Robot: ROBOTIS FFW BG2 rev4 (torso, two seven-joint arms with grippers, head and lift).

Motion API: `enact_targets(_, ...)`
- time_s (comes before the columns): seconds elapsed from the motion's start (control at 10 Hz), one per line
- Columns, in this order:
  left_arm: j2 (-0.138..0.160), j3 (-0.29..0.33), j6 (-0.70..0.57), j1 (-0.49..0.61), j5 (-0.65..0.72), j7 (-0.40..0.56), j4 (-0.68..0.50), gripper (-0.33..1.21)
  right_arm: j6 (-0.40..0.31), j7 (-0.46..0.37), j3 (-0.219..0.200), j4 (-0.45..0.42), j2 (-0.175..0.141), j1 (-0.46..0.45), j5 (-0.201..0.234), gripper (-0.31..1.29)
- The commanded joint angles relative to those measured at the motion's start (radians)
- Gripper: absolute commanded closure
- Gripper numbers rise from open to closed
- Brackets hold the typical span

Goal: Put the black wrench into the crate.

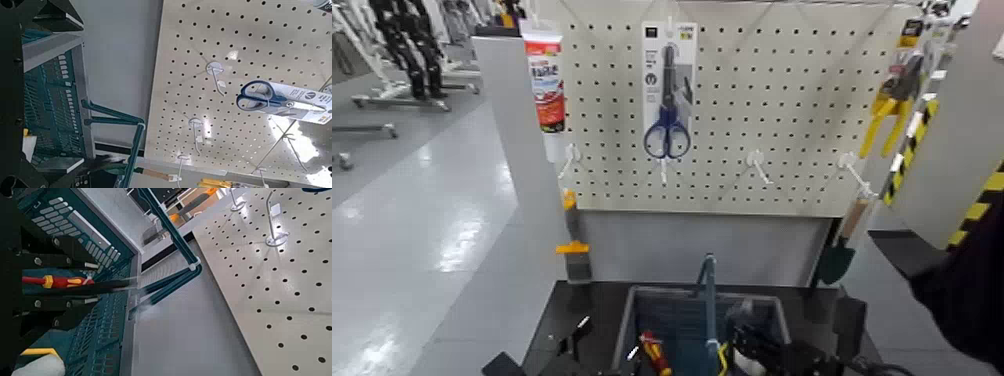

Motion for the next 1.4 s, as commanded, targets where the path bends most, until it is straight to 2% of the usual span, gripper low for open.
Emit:
enact_targets(0.1,0.003,-0.002,-0.001,-0.001,0.000,-0.001,-0.002,0.11,-0.001,0.000,-0.007,-0.006,0.003,-0.001,-0.012,-0.02)
enact_targets(0.6,0.003,-0.002,-0.001,0.000,0.000,-0.001,-0.002,0.11,-0.022,0.003,-0.009,-0.015,0.003,0.000,-0.012,-0.01)
enact_targets(0.8,0.003,0.000,-0.001,0.000,0.000,-0.001,-0.002,0.11,-0.081,-0.003,-0.006,-0.043,0.003,0.016,0.035,0.00)
enact_targets(0.9,0.003,0.000,-0.001,0.000,0.000,-0.001,-0.002,0.11,-0.160,0.002,0.011,-0.049,0.003,0.026,0.037,0.00)
enact_targets(1.0,0.003,0.000,-0.001,0.000,0.000,-0.001,-0.002,0.11,-0.190,0.009,0.027,-0.079,0.001,0.029,0.058,0.00)
enact_targets(1.1,0.003,0.000,0.000,0.000,0.000,-0.001,-0.002,0.11,-0.196,0.000,0.027,-0.115,0.000,0.052,0.100,0.01)
enact_targets(1.2,0.003,0.000,0.000,0.002,0.000,-0.001,-0.002,0.11,-0.231,-0.040,0.021,-0.135,0.000,0.095,0.107,0.01)
enact_targets(1.3,0.003,0.001,0.000,0.003,0.000,-0.001,-0.003,0.11,-0.303,-0.120,0.014,-0.159,0.001,0.157,0.112,0.01)
enact_targets(1.4,0.003,0.005,0.000,0.008,0.000,-0.001,-0.006,0.11,-0.418,-0.233,0.025,-0.179,0.004,0.229,0.112,0.01)
